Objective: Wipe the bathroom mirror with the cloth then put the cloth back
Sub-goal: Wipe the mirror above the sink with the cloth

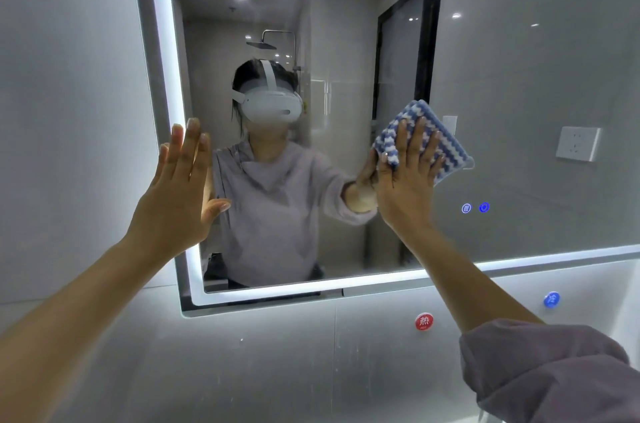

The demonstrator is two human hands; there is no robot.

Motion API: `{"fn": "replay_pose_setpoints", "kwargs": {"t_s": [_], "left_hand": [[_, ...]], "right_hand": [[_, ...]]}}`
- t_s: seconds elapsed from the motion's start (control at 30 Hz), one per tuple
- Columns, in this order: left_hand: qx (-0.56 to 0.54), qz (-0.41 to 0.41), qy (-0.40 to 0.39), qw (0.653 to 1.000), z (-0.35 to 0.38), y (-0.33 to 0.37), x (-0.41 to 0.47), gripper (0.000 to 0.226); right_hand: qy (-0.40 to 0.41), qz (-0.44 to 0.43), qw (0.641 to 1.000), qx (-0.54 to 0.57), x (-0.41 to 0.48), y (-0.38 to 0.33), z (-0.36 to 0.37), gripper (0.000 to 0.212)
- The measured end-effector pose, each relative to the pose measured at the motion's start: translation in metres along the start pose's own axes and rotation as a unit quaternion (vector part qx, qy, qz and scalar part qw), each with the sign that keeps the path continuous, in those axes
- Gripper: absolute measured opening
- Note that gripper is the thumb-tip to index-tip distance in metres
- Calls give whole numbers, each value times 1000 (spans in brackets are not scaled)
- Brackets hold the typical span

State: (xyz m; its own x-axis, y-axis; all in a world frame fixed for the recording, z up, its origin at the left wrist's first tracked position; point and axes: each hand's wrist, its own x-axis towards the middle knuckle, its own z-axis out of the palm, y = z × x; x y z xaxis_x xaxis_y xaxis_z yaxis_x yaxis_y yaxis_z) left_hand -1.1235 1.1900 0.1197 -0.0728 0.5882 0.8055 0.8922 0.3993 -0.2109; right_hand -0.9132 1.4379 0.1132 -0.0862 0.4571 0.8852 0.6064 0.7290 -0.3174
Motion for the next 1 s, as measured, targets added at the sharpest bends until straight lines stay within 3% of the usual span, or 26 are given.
{"fn": "replay_pose_setpoints", "kwargs": {"t_s": [0.2, 0.37, 0.67, 1.0], "left_hand": [[2, 1, 0, 1000, 2, 0, -1, 95], [1, -2, 1, 1000, 1, 0, -1, 93], [7, 0, 0, 1000, 2, -1, -1, 93], [19, -5, 1, 1000, 3, -1, -1, 93]], "right_hand": [[-52, -96, 994, 14, -8, -42, 5, 59], [-43, -183, 982, -10, -10, -73, 10, 62], [-33, -245, 969, -25, 6, -48, 5, 57], [19, -32, 999, 5, 34, 30, -7, 58]]}}
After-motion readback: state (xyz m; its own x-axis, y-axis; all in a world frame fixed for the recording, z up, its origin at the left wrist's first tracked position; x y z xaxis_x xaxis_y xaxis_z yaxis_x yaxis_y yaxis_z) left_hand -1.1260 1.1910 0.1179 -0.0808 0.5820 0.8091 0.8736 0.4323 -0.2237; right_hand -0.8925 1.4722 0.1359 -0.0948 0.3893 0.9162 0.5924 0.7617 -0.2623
